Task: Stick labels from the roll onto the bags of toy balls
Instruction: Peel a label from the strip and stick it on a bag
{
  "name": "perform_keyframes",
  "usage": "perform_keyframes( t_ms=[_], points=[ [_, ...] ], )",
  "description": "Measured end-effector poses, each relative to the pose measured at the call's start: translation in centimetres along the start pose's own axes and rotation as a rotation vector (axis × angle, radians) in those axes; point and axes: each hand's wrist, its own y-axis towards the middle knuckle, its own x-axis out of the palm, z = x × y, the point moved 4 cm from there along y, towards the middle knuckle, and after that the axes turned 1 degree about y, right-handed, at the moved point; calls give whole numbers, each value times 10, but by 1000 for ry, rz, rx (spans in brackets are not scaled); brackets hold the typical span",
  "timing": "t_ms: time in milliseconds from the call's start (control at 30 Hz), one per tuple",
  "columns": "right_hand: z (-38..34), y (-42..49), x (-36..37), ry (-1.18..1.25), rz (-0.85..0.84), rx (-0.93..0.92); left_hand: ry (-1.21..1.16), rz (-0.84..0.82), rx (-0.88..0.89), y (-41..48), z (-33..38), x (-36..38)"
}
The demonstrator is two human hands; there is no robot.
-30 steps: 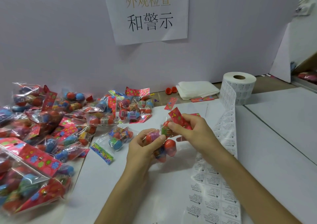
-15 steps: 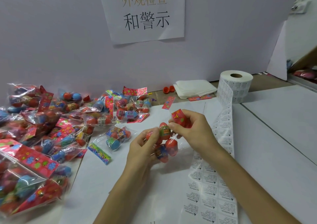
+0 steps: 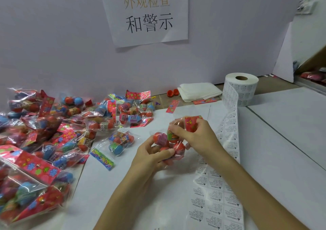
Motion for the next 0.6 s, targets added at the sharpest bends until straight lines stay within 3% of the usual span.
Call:
perform_keyframes(
  t_ms=[267,600],
  points=[
    [0,1,-1,-74,-2,-62,23,-20,26,0,0,3],
    [3,0,3,-132,-50,-25,100,80,20,4,-3,-2]
  ],
)
